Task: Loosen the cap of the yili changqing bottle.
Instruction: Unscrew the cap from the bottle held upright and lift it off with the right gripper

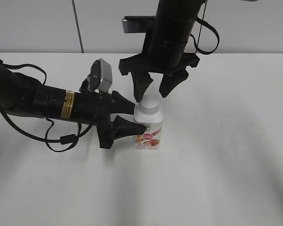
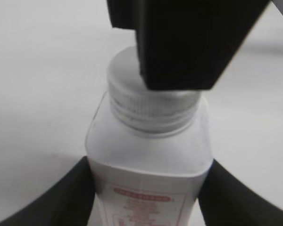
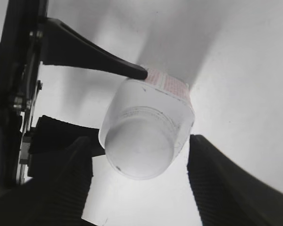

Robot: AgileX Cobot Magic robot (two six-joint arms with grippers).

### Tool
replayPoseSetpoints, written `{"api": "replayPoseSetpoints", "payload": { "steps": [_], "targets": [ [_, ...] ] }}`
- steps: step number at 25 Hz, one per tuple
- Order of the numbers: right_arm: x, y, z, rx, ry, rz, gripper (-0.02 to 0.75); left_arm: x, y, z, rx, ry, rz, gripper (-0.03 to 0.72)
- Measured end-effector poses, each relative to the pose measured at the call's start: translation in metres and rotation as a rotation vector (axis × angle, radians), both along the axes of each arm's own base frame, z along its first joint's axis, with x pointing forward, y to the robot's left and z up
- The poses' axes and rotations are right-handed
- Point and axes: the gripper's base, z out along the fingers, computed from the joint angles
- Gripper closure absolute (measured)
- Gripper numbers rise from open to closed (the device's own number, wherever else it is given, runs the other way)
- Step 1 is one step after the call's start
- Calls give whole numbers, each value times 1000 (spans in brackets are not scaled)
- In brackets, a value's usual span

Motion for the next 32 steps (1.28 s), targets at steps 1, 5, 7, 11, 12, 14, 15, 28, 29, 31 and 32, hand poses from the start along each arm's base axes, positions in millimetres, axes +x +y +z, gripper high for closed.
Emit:
{"api": "replayPoseSetpoints", "payload": {
  "steps": [1,5,7,11,12,14,15,28,29,31,32],
  "targets": [
    [0,0,0,-2,-1,0,237,0,0,0,0,0,0,276],
    [1,0,0,1,-16,-1,237,0,0,0,0,0,0,276],
    [2,1,0,6,-25,-3,237,0,0,0,0,0,0,276],
    [3,1,0,8,-32,-5,237,0,0,0,0,0,0,276],
    [4,1,-1,6,-32,-5,237,0,0,0,0,0,0,276],
    [5,2,-7,-6,-19,-3,237,0,0,0,0,0,0,276],
    [5,1,-11,-17,-8,0,237,0,0,0,0,0,0,276],
    [5,1,-15,-29,-1,54,351,0,0,0,0,-1,0,276],
    [5,1,-15,-30,-10,91,351,0,0,0,0,-1,0,276],
    [4,1,-15,-30,-41,220,351,0,0,0,0,-1,0,276],
    [4,1,-15,-31,-58,289,351,0,0,0,0,-1,0,276]
  ]
}}
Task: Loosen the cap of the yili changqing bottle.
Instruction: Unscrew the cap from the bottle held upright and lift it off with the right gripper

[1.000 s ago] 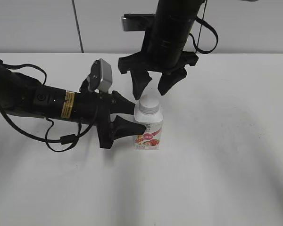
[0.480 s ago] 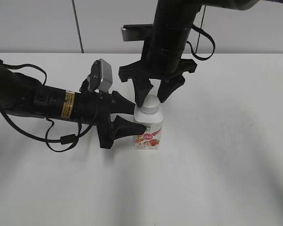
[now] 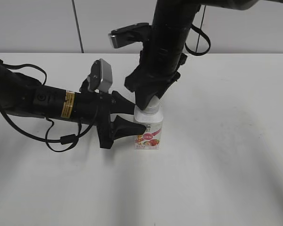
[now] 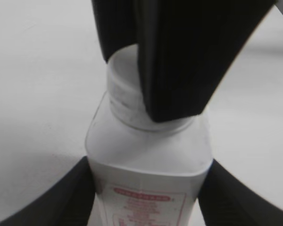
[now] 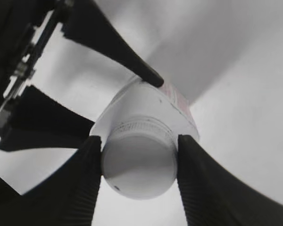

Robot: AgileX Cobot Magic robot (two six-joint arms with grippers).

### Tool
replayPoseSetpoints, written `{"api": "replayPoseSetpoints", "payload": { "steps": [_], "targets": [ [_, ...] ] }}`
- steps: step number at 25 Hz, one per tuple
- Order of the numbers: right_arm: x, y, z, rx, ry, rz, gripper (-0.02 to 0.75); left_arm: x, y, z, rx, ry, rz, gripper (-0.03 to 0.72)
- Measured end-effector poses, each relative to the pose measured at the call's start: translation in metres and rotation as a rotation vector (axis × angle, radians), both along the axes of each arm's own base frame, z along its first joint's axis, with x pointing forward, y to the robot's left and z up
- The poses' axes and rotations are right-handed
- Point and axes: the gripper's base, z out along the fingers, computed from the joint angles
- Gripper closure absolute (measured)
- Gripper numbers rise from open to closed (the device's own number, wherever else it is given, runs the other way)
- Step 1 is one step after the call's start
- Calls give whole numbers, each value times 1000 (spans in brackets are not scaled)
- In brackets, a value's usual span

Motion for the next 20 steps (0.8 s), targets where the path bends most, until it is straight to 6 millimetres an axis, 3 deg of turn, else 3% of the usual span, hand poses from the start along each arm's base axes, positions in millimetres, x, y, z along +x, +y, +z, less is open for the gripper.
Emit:
{"api": "replayPoseSetpoints", "payload": {
  "steps": [6,9,15,20],
  "targets": [
    [0,1,1,1,-137,603,351,0,0,0,1,-1,-1,276],
    [-1,1,1,-1,-176,780,351,0,0,0,1,-2,-1,276],
    [-1,1,4,-1,-194,839,351,0,0,0,2,-2,-1,276],
    [-4,-2,21,-8,-233,842,351,0,0,0,3,-2,-2,277]
  ]
}}
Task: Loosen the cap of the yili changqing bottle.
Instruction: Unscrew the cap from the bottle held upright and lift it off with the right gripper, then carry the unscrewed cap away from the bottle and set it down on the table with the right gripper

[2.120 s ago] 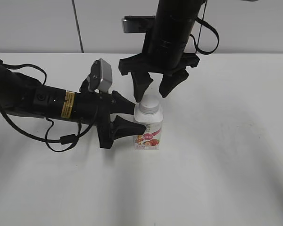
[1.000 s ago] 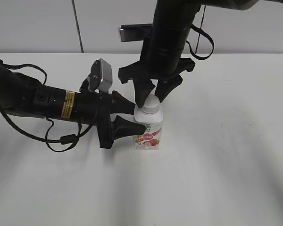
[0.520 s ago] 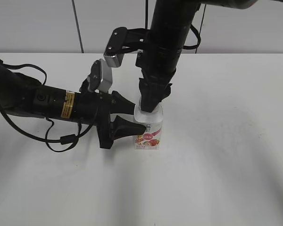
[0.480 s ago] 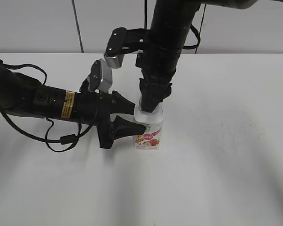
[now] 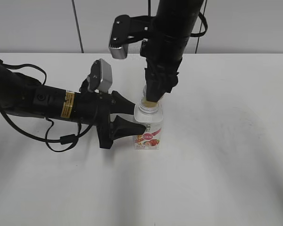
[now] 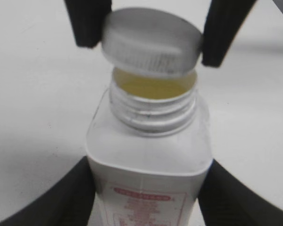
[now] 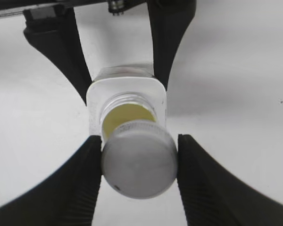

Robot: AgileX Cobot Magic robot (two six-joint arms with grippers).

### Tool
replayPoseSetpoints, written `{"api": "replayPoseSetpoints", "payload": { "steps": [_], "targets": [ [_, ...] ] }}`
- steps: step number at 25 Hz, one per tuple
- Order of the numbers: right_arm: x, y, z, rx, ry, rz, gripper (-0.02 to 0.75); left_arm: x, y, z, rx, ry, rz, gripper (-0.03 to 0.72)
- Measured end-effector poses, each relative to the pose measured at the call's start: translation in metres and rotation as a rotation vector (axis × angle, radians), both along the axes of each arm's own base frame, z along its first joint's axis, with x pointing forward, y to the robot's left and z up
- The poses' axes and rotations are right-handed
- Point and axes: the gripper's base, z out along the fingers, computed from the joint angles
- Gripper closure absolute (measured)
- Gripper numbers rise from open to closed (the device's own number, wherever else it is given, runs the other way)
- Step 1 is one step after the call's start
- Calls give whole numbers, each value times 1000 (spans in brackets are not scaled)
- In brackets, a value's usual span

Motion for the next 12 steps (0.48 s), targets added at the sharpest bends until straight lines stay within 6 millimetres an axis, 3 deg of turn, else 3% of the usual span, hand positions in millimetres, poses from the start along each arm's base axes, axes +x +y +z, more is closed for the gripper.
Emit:
{"api": "replayPoseSetpoints", "payload": {
  "steps": [4,7,12],
  "targets": [
    [-4,-3,16,20,-23,-36,351,0,0,0,0,0,-1,277],
    [-6,-5,24,39,-4,-175,351,0,0,0,0,0,-1,277],
    [-7,-7,31,78,102,-654,351,0,0,0,0,0,-1,277]
  ]
}}
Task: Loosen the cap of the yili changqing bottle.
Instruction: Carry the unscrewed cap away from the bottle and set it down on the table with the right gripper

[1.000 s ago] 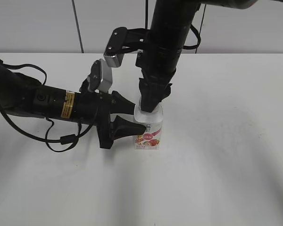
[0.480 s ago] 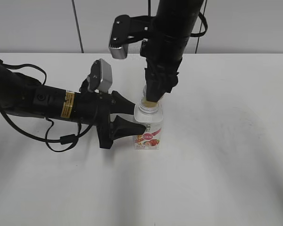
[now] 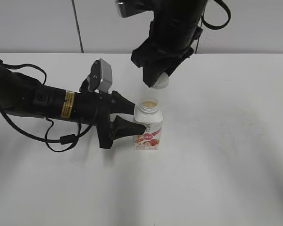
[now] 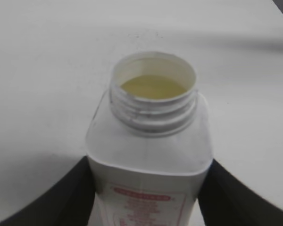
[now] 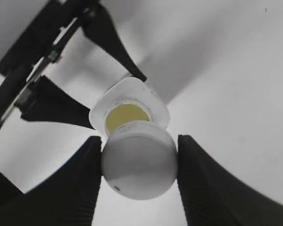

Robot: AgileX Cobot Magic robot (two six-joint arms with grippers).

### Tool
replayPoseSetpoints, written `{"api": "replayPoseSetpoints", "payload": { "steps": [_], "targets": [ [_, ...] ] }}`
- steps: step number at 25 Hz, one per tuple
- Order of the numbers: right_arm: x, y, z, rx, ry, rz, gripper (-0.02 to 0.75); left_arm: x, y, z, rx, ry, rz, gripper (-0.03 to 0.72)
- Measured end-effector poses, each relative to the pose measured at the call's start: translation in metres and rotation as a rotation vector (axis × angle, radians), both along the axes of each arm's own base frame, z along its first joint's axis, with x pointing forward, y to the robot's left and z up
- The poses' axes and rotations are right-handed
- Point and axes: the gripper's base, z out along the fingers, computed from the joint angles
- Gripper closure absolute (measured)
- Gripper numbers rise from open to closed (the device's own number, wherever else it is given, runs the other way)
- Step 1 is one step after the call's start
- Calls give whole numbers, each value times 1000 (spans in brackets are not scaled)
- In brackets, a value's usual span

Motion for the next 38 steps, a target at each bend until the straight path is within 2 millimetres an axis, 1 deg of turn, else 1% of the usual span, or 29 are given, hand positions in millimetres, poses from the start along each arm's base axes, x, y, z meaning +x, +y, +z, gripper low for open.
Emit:
{"api": "replayPoseSetpoints", "payload": {
  "steps": [1,4,6,9,12,13,16,18,19,21,24,28,34,36,38],
  "targets": [
    [0,-1,0,3,20,-97,351,0,0,0,0,0,0,277],
    [3,-5,-1,-7,38,-264,351,0,0,0,0,0,0,277],
    [5,-8,0,-7,44,-324,351,0,0,0,0,0,0,277],
    [8,-19,2,-7,50,-388,351,0,0,0,0,0,0,277],
    [10,-47,0,-22,72,-456,351,0,0,0,0,0,0,277],
    [9,-60,-1,-34,84,-483,351,0,0,0,0,0,0,277],
    [0,-95,-12,-74,122,-558,351,0,0,0,0,0,0,277],
    [-7,-115,-26,-80,129,-602,351,0,0,0,0,0,0,277],
    [-9,-121,-31,-78,129,-618,351,0,0,0,0,0,0,277],
    [-12,-132,-48,-79,140,-653,351,0,0,0,0,0,0,277],
    [-13,-137,-66,-68,130,-686,351,0,0,0,0,0,0,277],
    [-2,-133,-83,-28,86,-718,351,0,0,0,-1,0,-1,277],
    [13,-129,-132,-43,105,-749,351,0,0,0,-1,0,-1,278],
    [15,-128,-140,-42,103,-754,351,0,0,0,-1,0,-1,277],
    [17,-128,-143,-37,98,-757,351,0,0,0,-1,0,-1,277]
  ]
}}
